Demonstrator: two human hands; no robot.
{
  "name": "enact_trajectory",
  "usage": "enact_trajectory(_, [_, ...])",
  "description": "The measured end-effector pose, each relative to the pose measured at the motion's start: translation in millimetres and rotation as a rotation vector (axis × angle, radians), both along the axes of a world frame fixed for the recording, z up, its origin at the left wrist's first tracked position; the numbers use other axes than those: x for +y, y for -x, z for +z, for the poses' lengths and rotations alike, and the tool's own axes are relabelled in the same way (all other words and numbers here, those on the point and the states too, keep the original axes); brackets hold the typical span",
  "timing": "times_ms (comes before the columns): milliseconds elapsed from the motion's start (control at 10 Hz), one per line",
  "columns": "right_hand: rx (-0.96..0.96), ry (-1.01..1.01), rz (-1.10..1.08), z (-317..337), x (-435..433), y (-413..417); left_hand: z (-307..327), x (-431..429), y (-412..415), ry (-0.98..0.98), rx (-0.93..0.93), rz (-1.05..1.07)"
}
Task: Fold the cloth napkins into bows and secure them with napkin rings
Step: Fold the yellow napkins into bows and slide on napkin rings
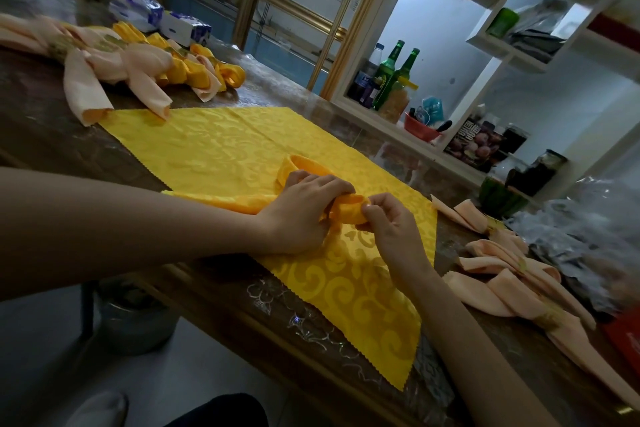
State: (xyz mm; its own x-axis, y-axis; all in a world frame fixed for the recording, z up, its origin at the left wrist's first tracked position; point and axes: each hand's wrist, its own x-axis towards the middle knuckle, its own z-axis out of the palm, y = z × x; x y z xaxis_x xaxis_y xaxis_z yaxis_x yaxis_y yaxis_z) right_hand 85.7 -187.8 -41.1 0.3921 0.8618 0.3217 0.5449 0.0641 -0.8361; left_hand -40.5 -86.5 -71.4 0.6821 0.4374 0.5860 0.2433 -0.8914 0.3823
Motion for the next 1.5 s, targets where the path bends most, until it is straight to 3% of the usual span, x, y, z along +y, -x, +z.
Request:
enact_trajectory(200, [0.142, 0.104, -0.03, 19.2, -10.7, -4.7, 4.0, 2.4, 0.5, 0.142, -0.011, 0.095])
enact_trajectory(300, [-0.004, 0.387, 0.042, 29.8, -15.3, -12.2, 4.8, 0.6, 1.7, 0.132, 0.051, 0.072])
enact_trajectory(400, [-0.348, 0.529, 0.052, 24.0, -14.1, -18.3, 6.8, -0.4, 4.0, 0.134, 0.083, 0.057])
enact_trajectory(500, [-0.522, 0.196, -0.064, 15.5, -10.4, -11.9, 6.2, -0.8, 3.2, 0.115, 0.076, 0.06])
enact_trajectory(600, [-0.43, 0.032, -0.013, 12.5, -3.7, 2.8, 6.7, -1.6, 3.3, 0.131, 0.059, 0.048])
enact_trajectory(700, [-0.5, 0.143, 0.065, 1.8, 10.7, 19.9, 7.6, -1.6, 4.3, 0.084, 0.11, 0.088])
enact_trajectory(800, [-0.544, 0.212, 0.032, 1.7, 25.3, 16.5, 31.8, 0.6, 4.1, 0.13, 0.324, 0.074])
enact_trajectory(900, [-0.57, 0.36, -0.003, 8.7, 37.9, 12.0, 71.8, 19.6, 4.1, 0.409, 0.243, 0.043])
enact_trajectory(1000, [-0.554, 0.343, -0.12, 2.6, 42.0, 12.2, 85.6, 38.8, -10.3, 0.352, 0.228, 0.15])
enact_trajectory(1100, [-0.544, 0.277, -0.16, -8.5, 40.3, 11.7, 65.7, 57.9, -36.0, 0.335, 0.452, 0.271])
enact_trajectory(1200, [-0.576, 0.237, -0.172, -17.6, 39.5, 10.9, 47.4, 75.5, -50.6, 0.382, 0.434, 0.342])
enact_trajectory(1500, [-0.457, 0.127, -0.217, -24.8, 38.4, 12.0, 42.6, 73.8, -54.3, 0.298, 0.421, 0.297])
